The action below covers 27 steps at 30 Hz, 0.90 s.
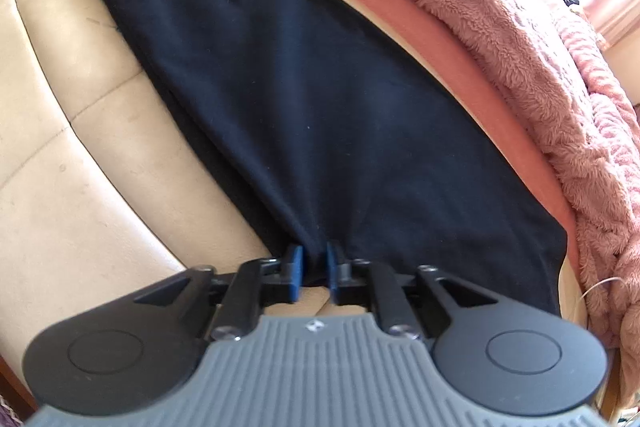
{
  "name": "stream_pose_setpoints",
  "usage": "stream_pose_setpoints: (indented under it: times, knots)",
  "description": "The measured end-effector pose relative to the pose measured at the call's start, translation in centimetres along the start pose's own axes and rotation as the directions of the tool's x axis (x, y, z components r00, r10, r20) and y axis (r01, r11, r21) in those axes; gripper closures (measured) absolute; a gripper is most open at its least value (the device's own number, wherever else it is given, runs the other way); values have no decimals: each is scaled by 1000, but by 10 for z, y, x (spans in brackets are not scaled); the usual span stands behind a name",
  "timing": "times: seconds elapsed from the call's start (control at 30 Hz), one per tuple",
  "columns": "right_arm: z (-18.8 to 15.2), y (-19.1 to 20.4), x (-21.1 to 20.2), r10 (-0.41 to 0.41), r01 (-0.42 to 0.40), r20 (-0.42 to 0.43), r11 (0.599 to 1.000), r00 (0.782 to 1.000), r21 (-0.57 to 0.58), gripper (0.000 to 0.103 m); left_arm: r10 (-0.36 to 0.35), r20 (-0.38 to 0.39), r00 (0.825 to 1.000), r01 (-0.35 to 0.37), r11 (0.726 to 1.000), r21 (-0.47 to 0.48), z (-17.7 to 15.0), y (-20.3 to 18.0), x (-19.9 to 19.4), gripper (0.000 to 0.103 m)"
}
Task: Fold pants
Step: 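Open both grippers and lift them off the folded trousers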
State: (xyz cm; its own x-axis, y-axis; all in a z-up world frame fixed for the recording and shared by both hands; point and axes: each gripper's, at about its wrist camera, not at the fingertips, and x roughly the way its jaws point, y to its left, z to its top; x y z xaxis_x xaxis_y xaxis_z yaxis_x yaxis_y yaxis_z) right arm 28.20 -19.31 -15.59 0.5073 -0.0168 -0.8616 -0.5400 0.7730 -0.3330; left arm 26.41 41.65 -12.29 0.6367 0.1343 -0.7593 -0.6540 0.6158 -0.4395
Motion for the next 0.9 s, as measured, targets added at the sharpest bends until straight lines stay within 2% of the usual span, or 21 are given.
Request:
stream_pose_setpoints:
  times: [0.03,0.07,0.13,0.17,0.23,0.3,0.43,0.47,0.5,0.53,0.57,0.63,0.8,0.9]
  knots:
    - [1,-3,-7,20,-20,28,999,999,26,59,-16,7,1000,16,1000,25,3,-5,-3,96]
    - [2,-8,-14,41,-44,56,997,998,56,58,-27,10,1000,26,998,59,6,-12,-4,91]
    - [8,-21,-26,57,-72,115,989,992,132,56,-22,21,1000,19,990,140,12,-29,-1,66]
    - [11,-27,-30,52,-77,146,982,988,172,56,-16,17,1000,13,984,175,14,-38,4,61]
    - [16,-44,-33,27,-78,194,964,981,255,55,12,8,1000,-13,968,251,17,-55,20,57]
    - [21,-60,-26,-21,-49,206,942,978,332,54,45,4,999,-45,955,294,19,-67,38,51]
    - [21,-88,8,-74,-4,152,887,986,461,54,46,-22,999,-38,956,290,17,-74,69,51]
    - [20,-92,16,-78,2,139,877,987,481,54,53,-21,998,-45,955,293,17,-75,74,52]
    - [19,-94,23,-81,7,129,870,988,493,54,54,-21,998,-45,954,297,16,-75,77,66]
    - [18,-95,28,-85,14,120,865,989,501,54,57,-17,998,-50,952,301,15,-75,78,90]
    - [17,-96,34,-89,21,111,863,990,504,54,47,-14,999,-40,951,307,15,-75,78,100]
    - [14,-94,43,-91,31,95,865,991,501,54,14,8,1000,-16,947,322,13,-75,71,103]
    - [1,-99,58,-69,27,64,861,996,508,54,-46,69,997,17,932,363,20,-86,52,103]
    - [-4,-98,62,-62,19,64,850,996,526,54,-27,91,995,-10,923,384,27,-94,57,103]
